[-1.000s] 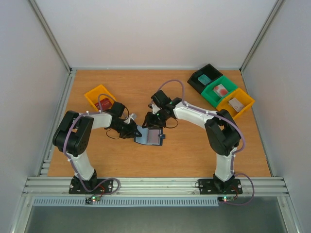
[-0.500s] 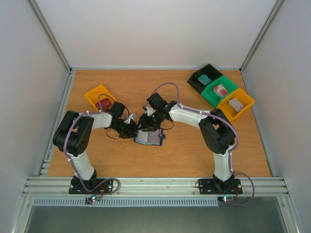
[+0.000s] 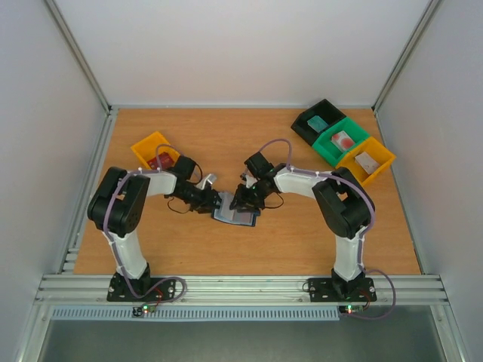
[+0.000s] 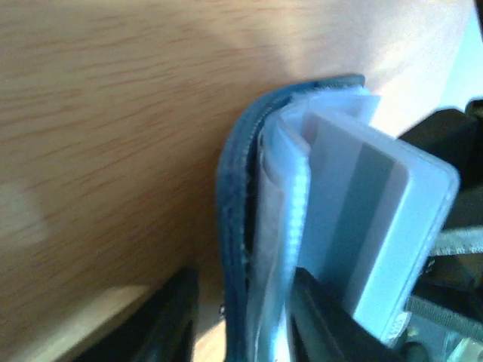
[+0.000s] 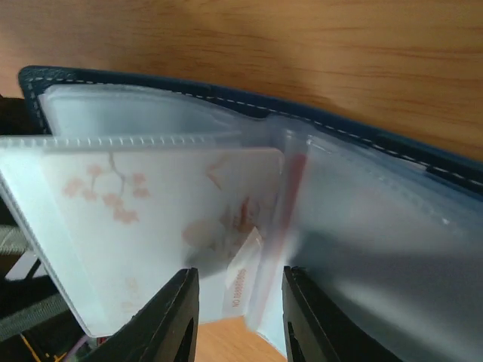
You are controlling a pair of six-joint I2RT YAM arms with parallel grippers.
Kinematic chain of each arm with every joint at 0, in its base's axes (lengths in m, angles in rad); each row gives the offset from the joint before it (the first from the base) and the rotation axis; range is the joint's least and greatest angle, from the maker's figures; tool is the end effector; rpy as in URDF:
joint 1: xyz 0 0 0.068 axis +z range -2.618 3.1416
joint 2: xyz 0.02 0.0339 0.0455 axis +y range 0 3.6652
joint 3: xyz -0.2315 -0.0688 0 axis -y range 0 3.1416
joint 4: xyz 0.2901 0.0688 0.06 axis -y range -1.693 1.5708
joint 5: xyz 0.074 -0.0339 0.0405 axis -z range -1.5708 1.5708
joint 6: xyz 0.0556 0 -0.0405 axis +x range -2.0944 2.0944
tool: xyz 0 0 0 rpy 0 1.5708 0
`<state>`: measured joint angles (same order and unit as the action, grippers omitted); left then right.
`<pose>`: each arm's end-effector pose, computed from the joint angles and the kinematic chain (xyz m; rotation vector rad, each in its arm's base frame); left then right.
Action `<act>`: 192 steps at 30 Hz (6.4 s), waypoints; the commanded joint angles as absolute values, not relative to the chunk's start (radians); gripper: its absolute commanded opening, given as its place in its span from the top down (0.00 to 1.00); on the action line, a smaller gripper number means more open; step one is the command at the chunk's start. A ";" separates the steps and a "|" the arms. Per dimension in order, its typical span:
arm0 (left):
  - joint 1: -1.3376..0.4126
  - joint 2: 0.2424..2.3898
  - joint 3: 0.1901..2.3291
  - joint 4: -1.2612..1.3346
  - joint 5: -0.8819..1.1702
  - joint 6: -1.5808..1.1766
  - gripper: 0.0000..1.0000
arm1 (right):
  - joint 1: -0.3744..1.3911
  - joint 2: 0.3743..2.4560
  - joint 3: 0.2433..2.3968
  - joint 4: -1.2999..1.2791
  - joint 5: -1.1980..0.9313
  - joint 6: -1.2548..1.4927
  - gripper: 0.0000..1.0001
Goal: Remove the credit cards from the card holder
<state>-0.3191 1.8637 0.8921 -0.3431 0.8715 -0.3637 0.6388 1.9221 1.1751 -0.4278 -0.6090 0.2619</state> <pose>0.2979 -0.1432 0.0232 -0.1043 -2.7732 1.3348 0.3017 0.2637 0.0674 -0.7140 2.7797 1.0605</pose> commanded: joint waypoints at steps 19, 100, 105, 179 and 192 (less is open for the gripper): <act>-0.319 1.824 0.855 -0.261 0.943 -0.394 0.41 | 0.643 1.971 1.184 -0.499 -0.487 0.218 0.69; -0.469 1.066 0.698 0.311 1.122 -0.683 0.83 | 0.567 1.139 1.136 -0.583 -0.855 -0.212 0.99; -0.469 1.101 0.657 0.343 1.123 -0.640 0.82 | 0.566 1.191 1.129 -0.597 -0.861 -0.197 0.99; -0.345 0.887 0.841 0.337 1.290 -0.542 0.83 | 0.882 1.249 1.472 -0.555 -0.652 -0.356 0.99; -0.278 0.970 0.882 -0.026 1.130 -0.826 1.00 | 0.880 1.245 1.588 -0.603 -0.163 -0.971 0.06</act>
<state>-0.3176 0.9241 0.8387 0.1722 1.1648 -0.7242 0.8745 1.2770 1.5982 -0.7101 -0.4049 -0.6163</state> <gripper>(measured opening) 0.011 0.908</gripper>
